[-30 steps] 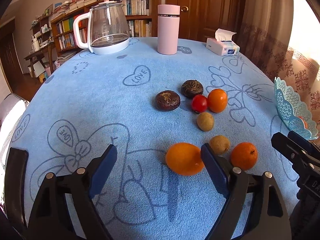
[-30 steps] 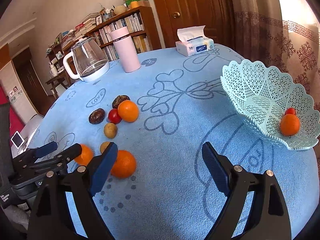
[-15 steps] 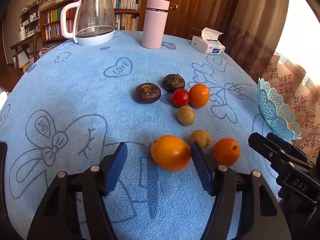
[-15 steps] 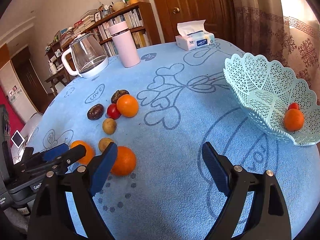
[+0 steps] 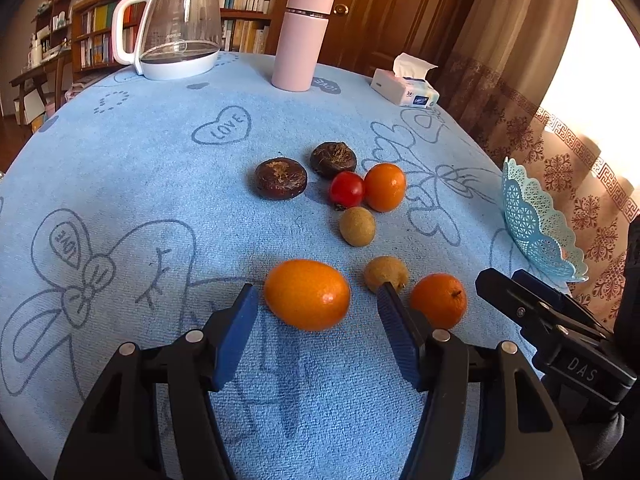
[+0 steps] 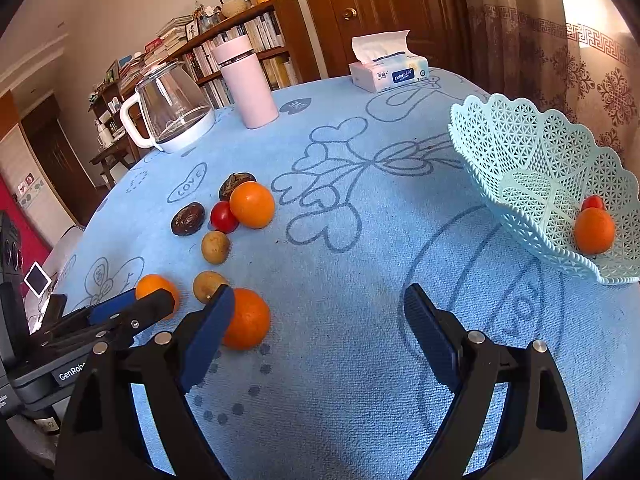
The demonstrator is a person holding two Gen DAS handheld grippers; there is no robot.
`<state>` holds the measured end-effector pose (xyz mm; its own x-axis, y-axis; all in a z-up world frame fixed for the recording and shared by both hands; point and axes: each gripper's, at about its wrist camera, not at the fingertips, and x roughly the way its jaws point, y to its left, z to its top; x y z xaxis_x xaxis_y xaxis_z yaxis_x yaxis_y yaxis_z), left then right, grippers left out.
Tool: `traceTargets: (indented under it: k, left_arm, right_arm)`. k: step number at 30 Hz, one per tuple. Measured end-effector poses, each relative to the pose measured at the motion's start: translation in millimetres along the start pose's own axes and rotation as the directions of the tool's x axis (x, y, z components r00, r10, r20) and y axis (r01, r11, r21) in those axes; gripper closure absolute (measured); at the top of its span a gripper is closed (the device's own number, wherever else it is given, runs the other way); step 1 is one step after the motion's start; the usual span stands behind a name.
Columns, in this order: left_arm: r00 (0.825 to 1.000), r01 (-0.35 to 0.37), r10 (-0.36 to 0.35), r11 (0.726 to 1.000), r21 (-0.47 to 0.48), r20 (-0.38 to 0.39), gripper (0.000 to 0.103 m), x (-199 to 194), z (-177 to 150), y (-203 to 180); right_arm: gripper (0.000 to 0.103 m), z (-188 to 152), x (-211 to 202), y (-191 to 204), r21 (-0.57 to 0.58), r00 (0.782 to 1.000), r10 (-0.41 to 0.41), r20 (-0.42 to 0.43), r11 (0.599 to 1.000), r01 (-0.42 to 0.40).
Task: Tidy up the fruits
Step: 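Grasp the large orange with the left gripper while the right gripper grasps a tangerine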
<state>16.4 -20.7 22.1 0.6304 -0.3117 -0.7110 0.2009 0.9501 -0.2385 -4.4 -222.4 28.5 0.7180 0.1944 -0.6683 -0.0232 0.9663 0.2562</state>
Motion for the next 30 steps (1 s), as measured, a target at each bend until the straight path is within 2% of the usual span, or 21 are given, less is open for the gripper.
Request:
traceTargets:
  k: [2, 4, 11, 17, 20, 22, 24, 27, 30]
  left_arm:
    - [1.0, 0.001, -0.001, 1.0, -0.003, -0.01, 0.043, 2.3, -0.1, 0.8]
    - [1.0, 0.007, -0.007, 1.0, -0.013, -0.027, 0.058, 6.2, -0.2, 2.6]
    - [1.0, 0.02, -0.02, 0.999, -0.032, -0.013, 0.058, 3.9, -0.8, 7.1]
    - [0.999, -0.012, 0.016, 0.997, -0.075, 0.046, 0.058, -7.6, -1.5, 15.8]
    - [0.998, -0.014, 0.02, 0.995, -0.094, 0.064, 0.058, -10.9, -2.0, 19.6]
    - [0.998, -0.012, 0.02, 0.994, -0.105, 0.067, 0.058, -11.6, -1.9, 21.9]
    - [0.998, -0.011, 0.018, 0.994, -0.112, 0.065, 0.058, -11.6, -2.2, 23.9]
    - [0.998, -0.009, 0.016, 0.993, -0.114, 0.063, 0.058, -11.0, -2.7, 23.9]
    - [0.998, -0.007, 0.014, 0.994, -0.113, 0.06, 0.058, -9.8, -2.9, 24.1]
  right_arm:
    - [0.016, -0.4, 0.3, 0.6, -0.002, 1.0, 0.001, -0.002, 1.0, -0.001]
    - [0.015, -0.8, 0.6, 1.7, -0.007, 1.0, 0.002, -0.005, 1.0, -0.002]
    - [0.015, -2.4, 2.2, 8.3, -0.034, 1.0, 0.011, -0.015, 0.999, -0.012]
    - [0.019, -4.1, 4.5, 23.2, -0.097, 0.999, 0.042, -0.033, 0.994, -0.045]
    - [0.032, -5.6, 9.4, 34.4, -0.139, 0.997, 0.055, -0.061, 0.988, -0.063]
    - [0.045, -6.4, 14.1, 39.9, -0.16, 0.995, 0.059, -0.084, 0.985, -0.072]
    - [0.052, -7.0, 18.4, 44.1, -0.171, 0.992, 0.068, -0.106, 0.982, -0.085]
    - [0.061, -7.6, 24.4, 49.7, -0.191, 0.99, 0.065, -0.127, 0.977, -0.089]
    - [0.061, -8.0, 27.0, 52.1, -0.2, 0.99, 0.058, -0.131, 0.976, -0.083]
